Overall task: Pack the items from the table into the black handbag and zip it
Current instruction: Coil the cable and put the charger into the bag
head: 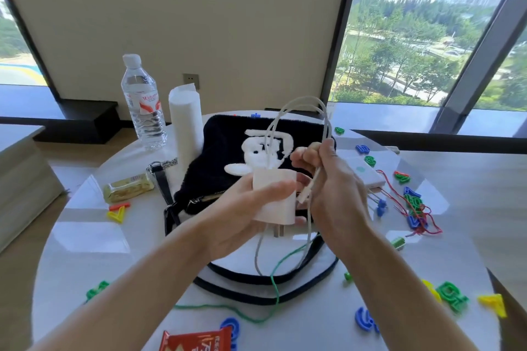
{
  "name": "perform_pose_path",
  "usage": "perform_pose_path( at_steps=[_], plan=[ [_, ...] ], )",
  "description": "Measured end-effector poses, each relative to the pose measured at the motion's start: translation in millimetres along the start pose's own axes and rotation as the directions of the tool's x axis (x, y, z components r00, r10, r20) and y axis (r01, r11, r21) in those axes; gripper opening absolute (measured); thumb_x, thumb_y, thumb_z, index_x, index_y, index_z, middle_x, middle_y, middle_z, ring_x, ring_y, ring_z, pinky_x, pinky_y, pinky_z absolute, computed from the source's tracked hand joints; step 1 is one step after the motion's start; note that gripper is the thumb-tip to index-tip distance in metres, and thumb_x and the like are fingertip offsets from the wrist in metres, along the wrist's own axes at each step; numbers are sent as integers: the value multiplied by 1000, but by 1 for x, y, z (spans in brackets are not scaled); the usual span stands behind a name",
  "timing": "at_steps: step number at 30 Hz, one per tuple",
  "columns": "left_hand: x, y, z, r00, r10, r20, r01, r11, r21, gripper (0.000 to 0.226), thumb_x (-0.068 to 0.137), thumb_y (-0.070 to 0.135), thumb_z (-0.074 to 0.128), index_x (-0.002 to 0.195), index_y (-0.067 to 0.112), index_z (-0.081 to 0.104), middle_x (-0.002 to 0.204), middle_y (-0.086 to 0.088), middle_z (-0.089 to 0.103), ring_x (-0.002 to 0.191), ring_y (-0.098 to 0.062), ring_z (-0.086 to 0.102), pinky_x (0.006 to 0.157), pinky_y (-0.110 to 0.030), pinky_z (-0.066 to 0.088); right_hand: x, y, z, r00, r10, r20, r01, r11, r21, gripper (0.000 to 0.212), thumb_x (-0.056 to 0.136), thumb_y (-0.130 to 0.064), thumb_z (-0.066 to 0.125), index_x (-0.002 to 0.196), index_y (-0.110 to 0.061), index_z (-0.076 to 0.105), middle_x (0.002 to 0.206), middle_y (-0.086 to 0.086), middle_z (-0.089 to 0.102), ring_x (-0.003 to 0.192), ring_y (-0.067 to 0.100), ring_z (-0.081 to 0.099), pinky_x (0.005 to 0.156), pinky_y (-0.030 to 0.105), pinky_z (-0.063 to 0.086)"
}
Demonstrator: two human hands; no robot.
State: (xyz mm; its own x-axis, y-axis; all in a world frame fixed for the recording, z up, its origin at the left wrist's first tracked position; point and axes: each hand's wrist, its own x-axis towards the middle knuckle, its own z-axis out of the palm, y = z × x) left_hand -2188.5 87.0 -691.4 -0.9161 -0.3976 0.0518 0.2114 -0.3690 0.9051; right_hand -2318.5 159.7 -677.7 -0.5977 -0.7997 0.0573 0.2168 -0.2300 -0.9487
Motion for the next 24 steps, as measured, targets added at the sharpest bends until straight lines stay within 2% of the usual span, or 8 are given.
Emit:
perform_pose_path(
  at_steps=[3, 7, 9, 13, 16, 19, 21, 24],
  plan=[
    [2, -2, 5, 998, 5, 67, -11, 996, 92, 38, 93, 18, 67, 124, -3, 60, 113, -23, 68, 104, -34, 68, 81, -39, 58, -2, 5, -1, 994, -69, 89, 91, 959, -270, 45, 103, -50, 39, 78, -27, 69, 92, -3, 67, 74, 17, 67, 57, 34, 57],
    [2, 3, 5, 999, 48, 19, -51, 955, 292, 42, 89, 15, 70, 116, -13, 55, 90, -14, 68, 81, -21, 68, 67, -23, 54, 3, 3, -6, 951, -181, 250, 284, 832, -477, 37, 106, -44, 35, 80, -28, 57, 75, -10, 57, 70, 15, 58, 62, 36, 50],
    [3, 5, 6, 996, 86, -3, -81, 948, 309, 41, 87, 18, 71, 112, -10, 55, 86, -11, 66, 78, -18, 65, 66, -23, 52, 3, 1, -10, 954, -121, 275, 230, 883, -408, 35, 106, -44, 37, 92, -25, 62, 73, -14, 66, 61, 4, 63, 51, 26, 52],
    [9, 5, 12, 974, 184, -129, -138, 943, 304, 37, 93, 30, 64, 114, 0, 62, 90, -13, 69, 83, -24, 67, 69, -31, 55, 1, 4, -12, 878, 106, 467, -28, 985, -171, 57, 81, -77, 55, 126, -41, 62, 121, 1, 71, 108, 16, 69, 88, 37, 57],
    [12, 8, 14, 943, 220, -248, -161, 958, 239, 42, 93, 44, 58, 118, 11, 66, 103, -14, 71, 94, -24, 70, 74, -34, 56, 2, 2, -9, 846, 99, 523, -64, 994, -84, 51, 93, -48, 62, 141, -38, 49, 135, 9, 62, 124, 26, 62, 103, 59, 48],
    [12, 5, 16, 922, 226, -316, -123, 941, 315, 46, 89, 56, 48, 118, 24, 64, 117, -14, 66, 105, -23, 67, 81, -35, 58, 3, -4, -11, 803, 90, 589, -109, 994, -3, 47, 98, -24, 59, 144, -29, 49, 137, 15, 60, 124, 31, 62, 100, 61, 50],
    [13, 4, 14, 884, 316, -345, -37, 783, 621, 45, 91, 63, 29, 114, 38, 59, 123, -1, 54, 120, -22, 53, 100, -43, 48, 3, -6, -15, 773, 81, 629, -117, 993, 16, 49, 98, -17, 57, 146, -22, 47, 137, 20, 58, 122, 33, 62, 96, 57, 53],
    [13, 4, 4, 882, 448, -145, 20, 273, 962, 54, 99, 51, 5, 121, 35, 52, 130, 14, 34, 131, -6, 24, 115, -43, 19, 6, -4, -19, 778, 84, 623, -113, 994, 7, 49, 95, -14, 61, 143, -18, 51, 131, 20, 62, 116, 32, 65, 93, 58, 54]
  ],
)
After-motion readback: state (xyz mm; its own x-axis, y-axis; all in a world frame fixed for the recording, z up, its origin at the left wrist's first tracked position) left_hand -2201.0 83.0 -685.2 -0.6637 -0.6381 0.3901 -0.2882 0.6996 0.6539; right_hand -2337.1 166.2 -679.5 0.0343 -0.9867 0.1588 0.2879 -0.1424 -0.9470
